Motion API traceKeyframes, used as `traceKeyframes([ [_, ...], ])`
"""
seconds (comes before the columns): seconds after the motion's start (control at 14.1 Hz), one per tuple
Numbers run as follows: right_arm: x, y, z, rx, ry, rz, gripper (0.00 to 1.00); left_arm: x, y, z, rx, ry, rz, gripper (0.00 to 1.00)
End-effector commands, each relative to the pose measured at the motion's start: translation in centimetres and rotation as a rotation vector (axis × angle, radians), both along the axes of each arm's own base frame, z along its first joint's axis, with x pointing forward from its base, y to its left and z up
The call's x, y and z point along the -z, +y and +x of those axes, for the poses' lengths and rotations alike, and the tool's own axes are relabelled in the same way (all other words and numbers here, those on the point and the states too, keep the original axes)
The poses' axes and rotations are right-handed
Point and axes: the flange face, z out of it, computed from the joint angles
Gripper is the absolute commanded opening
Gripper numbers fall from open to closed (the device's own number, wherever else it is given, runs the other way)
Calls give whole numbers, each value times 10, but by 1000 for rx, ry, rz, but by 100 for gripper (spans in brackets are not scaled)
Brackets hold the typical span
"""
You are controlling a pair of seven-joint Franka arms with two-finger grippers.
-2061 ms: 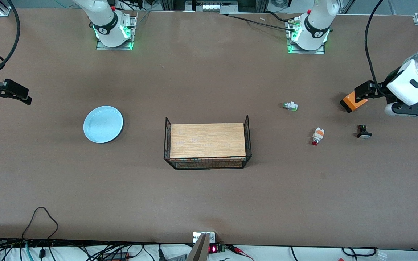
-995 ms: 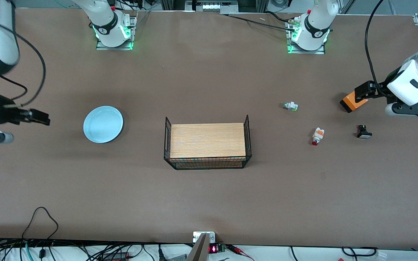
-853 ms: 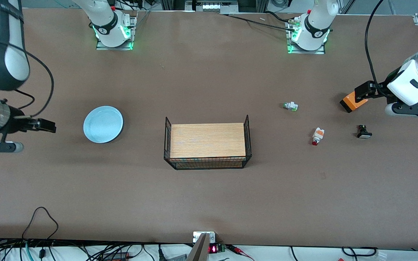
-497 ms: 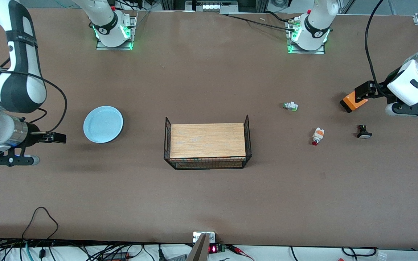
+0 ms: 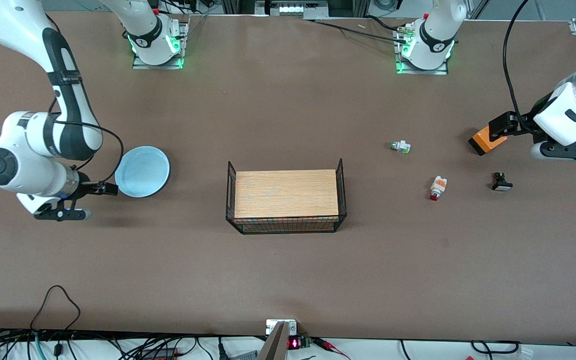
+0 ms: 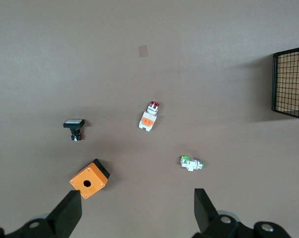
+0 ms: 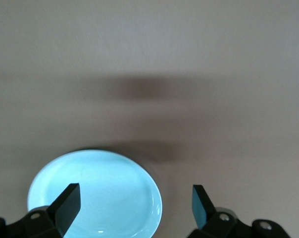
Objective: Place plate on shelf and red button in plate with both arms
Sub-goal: 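Lower the right gripper and pinch the plate rim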
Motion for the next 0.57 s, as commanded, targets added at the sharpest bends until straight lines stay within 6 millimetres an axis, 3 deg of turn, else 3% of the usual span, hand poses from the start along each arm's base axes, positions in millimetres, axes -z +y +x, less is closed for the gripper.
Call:
traceKeyframes([
  [0.0,16,-3,-36,-11,6,4,100,-6,2,2,13,4,10,100],
  [0.28,56,-11,-64,-6,-18,6,100,-6,3,2,12,4,10,100],
  [0.5,68,-27,-75,-46,-22,15,100,-6,4,2,10,4,10,100],
])
